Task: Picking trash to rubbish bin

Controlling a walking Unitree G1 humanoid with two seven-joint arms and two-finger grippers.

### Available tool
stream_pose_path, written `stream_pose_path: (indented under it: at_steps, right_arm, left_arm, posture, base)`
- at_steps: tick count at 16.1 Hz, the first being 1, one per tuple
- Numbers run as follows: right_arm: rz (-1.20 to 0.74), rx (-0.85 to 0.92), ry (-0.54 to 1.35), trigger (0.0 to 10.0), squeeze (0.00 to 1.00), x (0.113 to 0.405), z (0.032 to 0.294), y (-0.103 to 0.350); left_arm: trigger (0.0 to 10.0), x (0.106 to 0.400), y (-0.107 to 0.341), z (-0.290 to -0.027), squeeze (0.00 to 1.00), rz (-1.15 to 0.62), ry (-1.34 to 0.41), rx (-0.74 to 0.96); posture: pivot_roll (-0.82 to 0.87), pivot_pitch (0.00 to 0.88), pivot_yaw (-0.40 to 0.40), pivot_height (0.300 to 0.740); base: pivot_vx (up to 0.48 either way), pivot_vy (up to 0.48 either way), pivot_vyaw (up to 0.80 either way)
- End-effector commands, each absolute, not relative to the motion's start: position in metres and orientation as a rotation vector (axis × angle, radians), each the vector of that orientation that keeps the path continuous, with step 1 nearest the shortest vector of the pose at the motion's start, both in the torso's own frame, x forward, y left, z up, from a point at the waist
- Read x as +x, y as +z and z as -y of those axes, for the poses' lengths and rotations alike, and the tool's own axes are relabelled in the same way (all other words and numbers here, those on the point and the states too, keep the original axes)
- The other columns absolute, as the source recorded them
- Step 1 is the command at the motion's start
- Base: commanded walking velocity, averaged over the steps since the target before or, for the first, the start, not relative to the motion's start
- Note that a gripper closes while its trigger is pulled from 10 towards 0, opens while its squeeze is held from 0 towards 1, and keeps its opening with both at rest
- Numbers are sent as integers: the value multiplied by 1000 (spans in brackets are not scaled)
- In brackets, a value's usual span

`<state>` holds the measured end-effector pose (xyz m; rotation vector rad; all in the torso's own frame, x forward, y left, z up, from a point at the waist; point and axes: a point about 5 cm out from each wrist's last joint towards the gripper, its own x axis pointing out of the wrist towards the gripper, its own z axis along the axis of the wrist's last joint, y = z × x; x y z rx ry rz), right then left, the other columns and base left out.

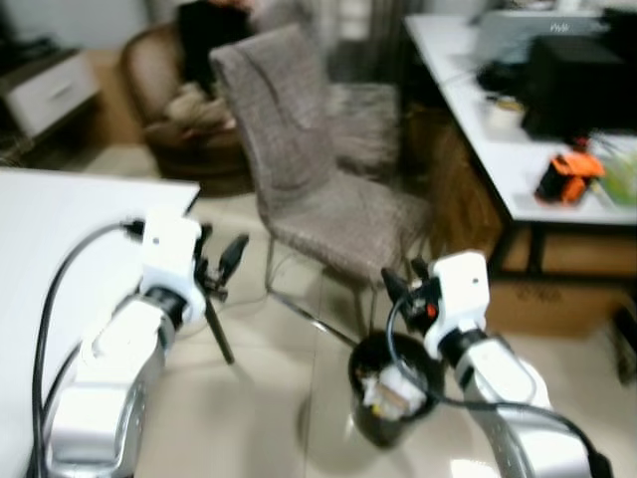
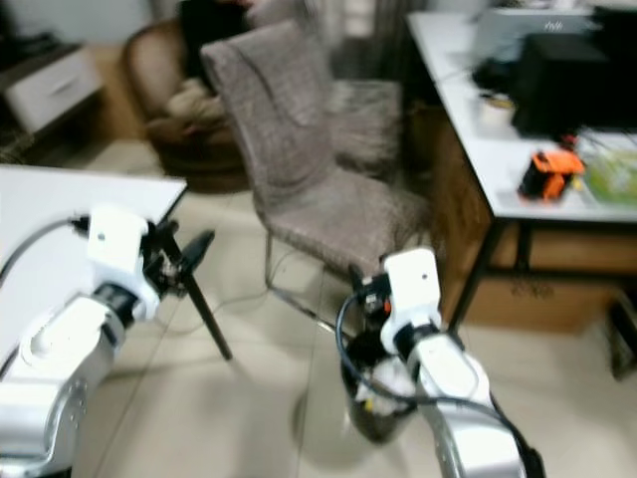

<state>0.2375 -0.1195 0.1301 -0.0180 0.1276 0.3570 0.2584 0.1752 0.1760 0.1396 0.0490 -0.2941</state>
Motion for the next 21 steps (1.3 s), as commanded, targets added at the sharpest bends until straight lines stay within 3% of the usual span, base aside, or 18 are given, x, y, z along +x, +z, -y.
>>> stream_pose_path:
  at_steps: [1,3,5,21]
  right_arm:
    - [-103,-19,379,10000,0,240,116,136]
    - [-101,-17,367,10000,0,242,118,136]
    - [-97,40,310,10000,0,244,125,138]
    - [-158,-26,297,10000,0,243,128,122]
  left_arm:
    - [10000,259,179,-179,0,-49,-272,145]
    - [10000,259,180,-180,0,-53,-272,155]
    - [10000,260,181,-179,0,-53,-279,150]
    - [10000,269,168,-164,0,-79,-281,138]
  posture:
    - [-62,0,37,740]
    - [-62,0,38,740]
    - [-66,0,46,740]
    - [-72,0,56,740]
  base:
    - [0,356,800]
    - [0,358,800]
    - [0,148,0]
    - [0,0,0]
